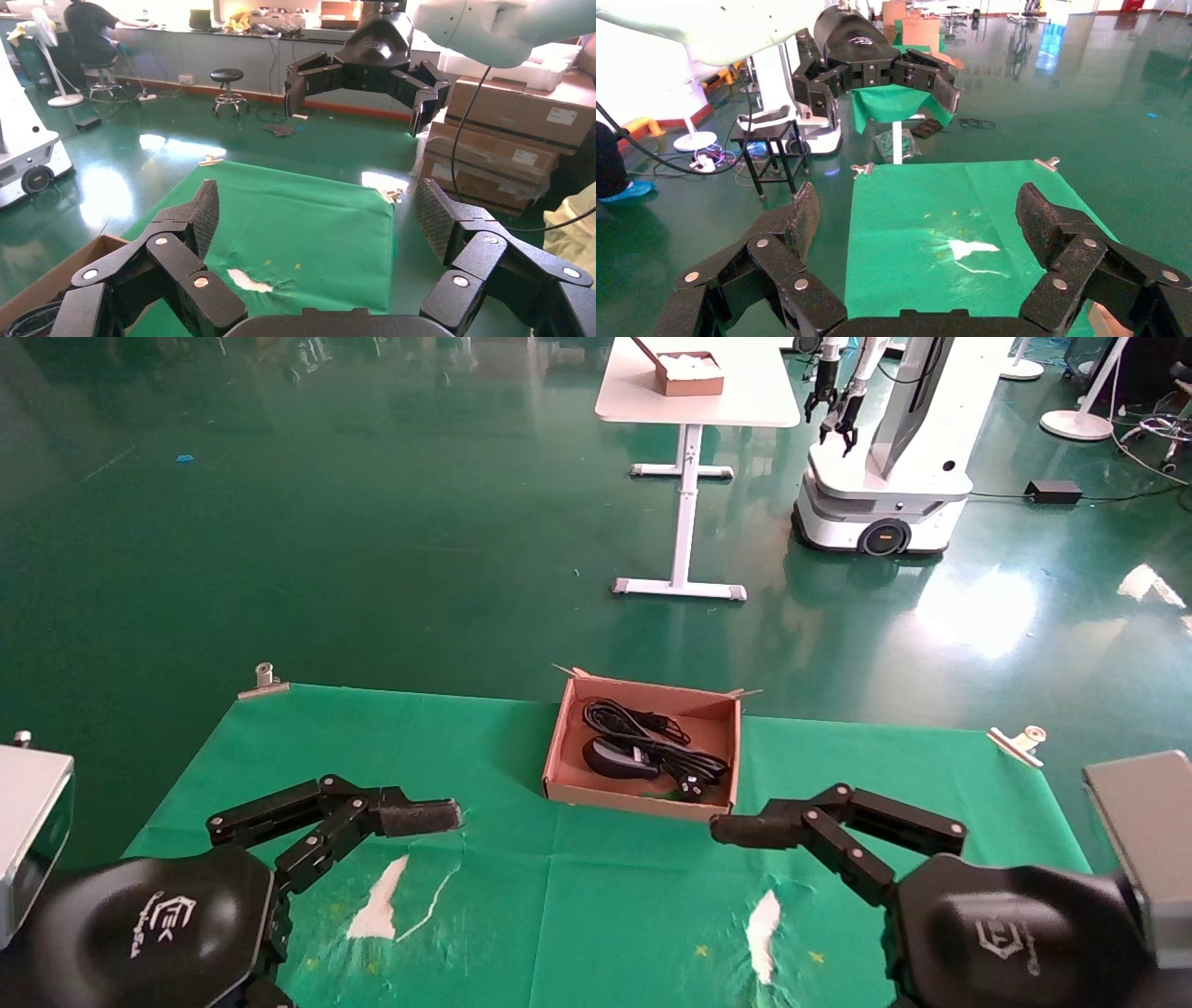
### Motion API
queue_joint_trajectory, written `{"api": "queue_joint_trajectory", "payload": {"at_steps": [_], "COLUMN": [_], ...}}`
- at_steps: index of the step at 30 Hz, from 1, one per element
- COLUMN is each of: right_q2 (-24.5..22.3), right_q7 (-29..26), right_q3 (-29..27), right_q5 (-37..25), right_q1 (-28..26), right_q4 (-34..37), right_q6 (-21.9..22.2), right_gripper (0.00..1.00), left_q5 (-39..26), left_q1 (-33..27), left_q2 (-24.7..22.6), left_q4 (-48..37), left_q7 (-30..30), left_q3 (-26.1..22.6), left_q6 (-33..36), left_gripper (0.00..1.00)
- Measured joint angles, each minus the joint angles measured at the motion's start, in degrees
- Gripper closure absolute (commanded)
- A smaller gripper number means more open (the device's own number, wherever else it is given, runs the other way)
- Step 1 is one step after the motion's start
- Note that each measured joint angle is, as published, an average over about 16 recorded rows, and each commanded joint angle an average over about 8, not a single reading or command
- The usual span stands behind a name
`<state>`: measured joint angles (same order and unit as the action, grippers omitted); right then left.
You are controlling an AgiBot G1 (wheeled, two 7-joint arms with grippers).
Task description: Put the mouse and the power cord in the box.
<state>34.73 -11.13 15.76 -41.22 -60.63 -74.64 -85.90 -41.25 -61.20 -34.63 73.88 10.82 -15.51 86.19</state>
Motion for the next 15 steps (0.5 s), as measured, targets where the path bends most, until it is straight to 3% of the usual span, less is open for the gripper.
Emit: {"api": "queue_joint_trajectory", "payload": {"at_steps": [15], "right_q2": [0.22], "right_q7": [0.34], "right_q3": [0.19], "right_q5": [-0.5], "right_q1": [-0.75], "right_q4": [0.89], "right_q6": [0.15], "right_gripper": [0.0], "left_q5": [-0.41], "left_q1": [-0.25], "left_q2": [-0.27], "left_q4": [-0.24], "left_q7": [-0.03], "left_q3": [-0.35], "left_q6": [-0.36], "left_gripper": [0.0]}}
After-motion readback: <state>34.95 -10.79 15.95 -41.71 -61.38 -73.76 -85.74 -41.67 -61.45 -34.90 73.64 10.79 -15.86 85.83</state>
